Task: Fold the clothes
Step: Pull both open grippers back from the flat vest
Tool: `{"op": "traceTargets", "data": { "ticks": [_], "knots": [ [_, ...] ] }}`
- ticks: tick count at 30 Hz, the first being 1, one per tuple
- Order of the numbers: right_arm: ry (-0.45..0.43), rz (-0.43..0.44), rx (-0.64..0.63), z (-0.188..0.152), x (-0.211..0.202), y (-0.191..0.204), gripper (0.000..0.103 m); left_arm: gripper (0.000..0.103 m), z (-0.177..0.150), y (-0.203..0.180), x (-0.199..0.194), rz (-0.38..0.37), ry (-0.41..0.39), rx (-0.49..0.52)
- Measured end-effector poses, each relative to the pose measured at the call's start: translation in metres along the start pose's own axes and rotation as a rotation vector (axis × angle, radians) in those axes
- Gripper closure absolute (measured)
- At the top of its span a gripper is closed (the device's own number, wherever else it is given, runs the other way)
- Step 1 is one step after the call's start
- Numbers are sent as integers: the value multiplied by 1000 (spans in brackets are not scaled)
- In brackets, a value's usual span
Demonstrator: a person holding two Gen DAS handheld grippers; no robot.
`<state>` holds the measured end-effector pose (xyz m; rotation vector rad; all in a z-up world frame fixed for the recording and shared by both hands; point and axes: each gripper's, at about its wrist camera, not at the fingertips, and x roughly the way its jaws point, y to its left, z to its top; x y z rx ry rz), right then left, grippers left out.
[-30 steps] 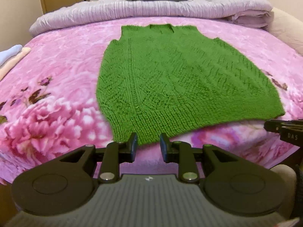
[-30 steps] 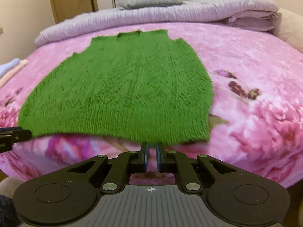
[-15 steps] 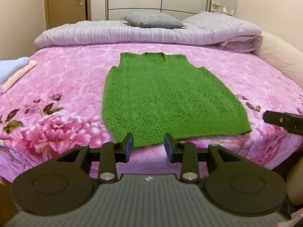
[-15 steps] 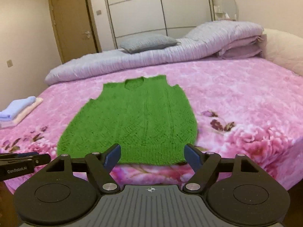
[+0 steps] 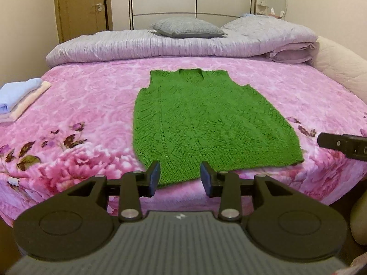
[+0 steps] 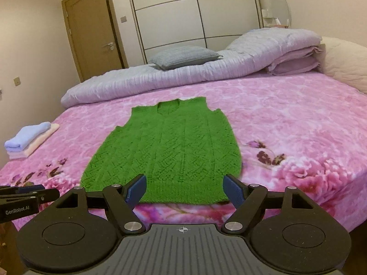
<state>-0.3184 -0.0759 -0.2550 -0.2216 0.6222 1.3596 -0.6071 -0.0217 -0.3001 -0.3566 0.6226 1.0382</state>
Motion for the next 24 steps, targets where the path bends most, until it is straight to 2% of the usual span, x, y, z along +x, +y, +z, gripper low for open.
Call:
{"op": "traceTargets", "data": {
  "ticks": [15,24],
  "knots": [
    [171,-31,-13,34,93,-9,26,69,54,11,93,4,113,-22],
    [237,-59,-34,60,169,-31,26,69,77,29,175,17,175,-22]
  ]
}}
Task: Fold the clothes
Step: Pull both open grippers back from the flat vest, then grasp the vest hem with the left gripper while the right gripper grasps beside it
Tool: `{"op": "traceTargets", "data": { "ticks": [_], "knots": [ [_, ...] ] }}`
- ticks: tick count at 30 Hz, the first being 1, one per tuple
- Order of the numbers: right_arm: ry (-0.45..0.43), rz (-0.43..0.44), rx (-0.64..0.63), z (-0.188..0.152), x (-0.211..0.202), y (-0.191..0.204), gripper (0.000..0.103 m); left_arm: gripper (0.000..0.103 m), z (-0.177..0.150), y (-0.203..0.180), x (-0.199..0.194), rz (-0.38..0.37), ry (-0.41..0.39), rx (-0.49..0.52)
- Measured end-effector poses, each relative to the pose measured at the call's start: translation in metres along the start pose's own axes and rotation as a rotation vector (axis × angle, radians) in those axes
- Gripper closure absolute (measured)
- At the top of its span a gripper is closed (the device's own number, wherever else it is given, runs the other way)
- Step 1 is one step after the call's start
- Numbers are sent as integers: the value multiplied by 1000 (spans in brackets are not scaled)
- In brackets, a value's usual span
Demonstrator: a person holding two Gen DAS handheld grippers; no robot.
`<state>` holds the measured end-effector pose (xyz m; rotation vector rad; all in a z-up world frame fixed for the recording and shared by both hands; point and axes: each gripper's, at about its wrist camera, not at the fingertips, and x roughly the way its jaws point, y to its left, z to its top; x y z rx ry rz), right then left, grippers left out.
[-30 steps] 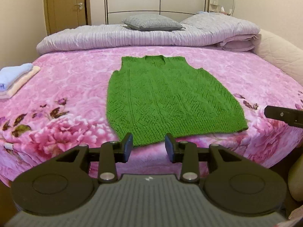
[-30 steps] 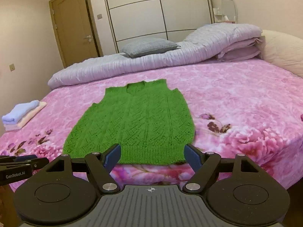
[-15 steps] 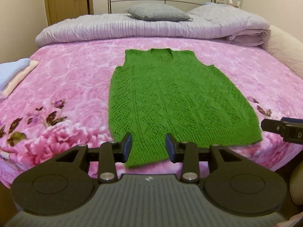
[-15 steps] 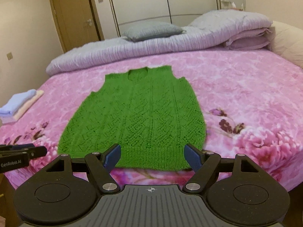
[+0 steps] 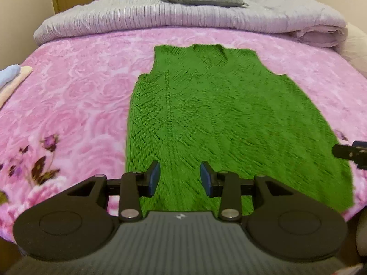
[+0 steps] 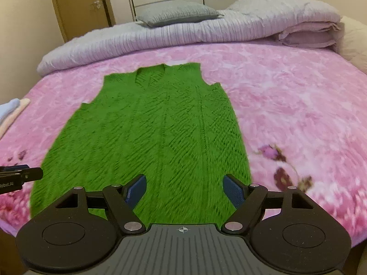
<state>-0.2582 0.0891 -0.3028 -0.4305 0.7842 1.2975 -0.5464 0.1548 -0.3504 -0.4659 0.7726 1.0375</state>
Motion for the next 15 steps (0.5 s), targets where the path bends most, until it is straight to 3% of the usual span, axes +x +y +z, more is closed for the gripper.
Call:
{"op": "traceTargets", "data": {
  "ticks": [6,12,15],
  "knots": [
    [17,53,-59,34,50,-19,26,69,23,28,59,-87,33,-24],
    [24,289,-107,77,99,-50,26,69,65,62,110,-275,16,-58],
    [56,392,-128,99,125,-63,27,69,92,72,133,-332,-9,-38]
  ]
}}
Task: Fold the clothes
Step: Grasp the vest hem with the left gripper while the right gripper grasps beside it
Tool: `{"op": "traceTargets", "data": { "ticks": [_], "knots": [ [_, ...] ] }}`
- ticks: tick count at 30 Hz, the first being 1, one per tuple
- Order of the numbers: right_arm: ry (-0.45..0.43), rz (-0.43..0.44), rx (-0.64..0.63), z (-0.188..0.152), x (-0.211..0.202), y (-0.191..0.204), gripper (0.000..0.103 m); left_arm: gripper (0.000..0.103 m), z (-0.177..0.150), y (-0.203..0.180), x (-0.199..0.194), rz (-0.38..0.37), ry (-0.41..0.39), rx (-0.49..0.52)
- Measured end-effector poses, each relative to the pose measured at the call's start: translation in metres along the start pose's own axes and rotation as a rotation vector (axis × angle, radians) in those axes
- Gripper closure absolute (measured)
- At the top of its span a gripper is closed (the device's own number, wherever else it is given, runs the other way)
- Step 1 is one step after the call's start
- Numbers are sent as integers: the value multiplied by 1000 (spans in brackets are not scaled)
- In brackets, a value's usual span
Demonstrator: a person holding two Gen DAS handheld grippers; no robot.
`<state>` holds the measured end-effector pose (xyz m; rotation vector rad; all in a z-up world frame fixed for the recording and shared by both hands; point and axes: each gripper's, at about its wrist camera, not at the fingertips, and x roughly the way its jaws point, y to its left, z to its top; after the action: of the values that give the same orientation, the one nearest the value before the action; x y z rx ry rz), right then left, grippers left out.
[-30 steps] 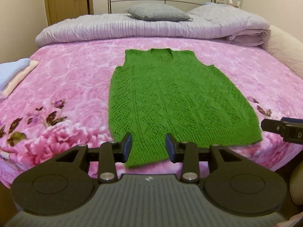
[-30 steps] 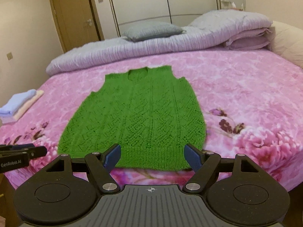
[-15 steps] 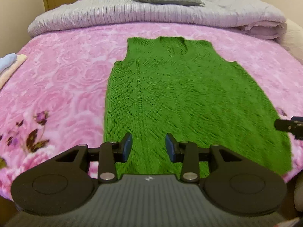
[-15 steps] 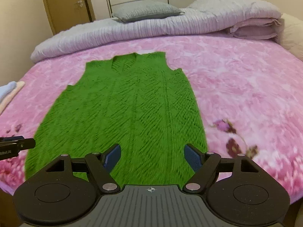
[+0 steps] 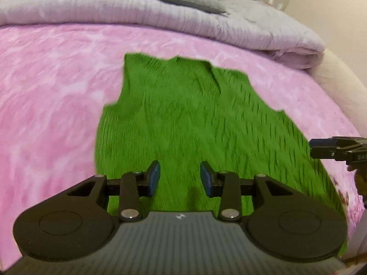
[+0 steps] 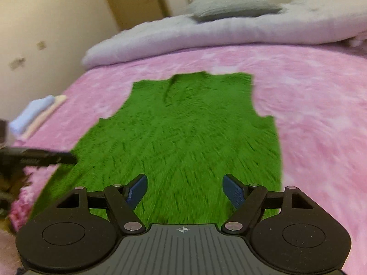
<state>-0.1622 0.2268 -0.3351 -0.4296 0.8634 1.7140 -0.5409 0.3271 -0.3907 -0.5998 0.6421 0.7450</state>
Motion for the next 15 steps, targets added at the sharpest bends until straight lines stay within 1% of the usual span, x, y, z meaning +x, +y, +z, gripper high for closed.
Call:
{"op": "traceTargets", "data": {
  "ticks": [2,6,10,11,13,15],
  "knots": [
    [8,31,-23,15,10,-15,27,69,17,9,14,-16,-10,19],
    [0,61,-60,43,33,-52,27,69,47,31,52,-2,-19,34],
    [19,19,-69,70,62,-86,27,69,76,59,88,30,-25,38],
    [25,10,-71,77,70,-95,30,69,84,68,98,40,-27,31],
    [39,-9,-76,91,87,-112,30,69,96,83,118,57,-14,13],
    [52,-30,-79,104,104,-127,30,68,107,96,132,29,-19,-10]
  ]
}}
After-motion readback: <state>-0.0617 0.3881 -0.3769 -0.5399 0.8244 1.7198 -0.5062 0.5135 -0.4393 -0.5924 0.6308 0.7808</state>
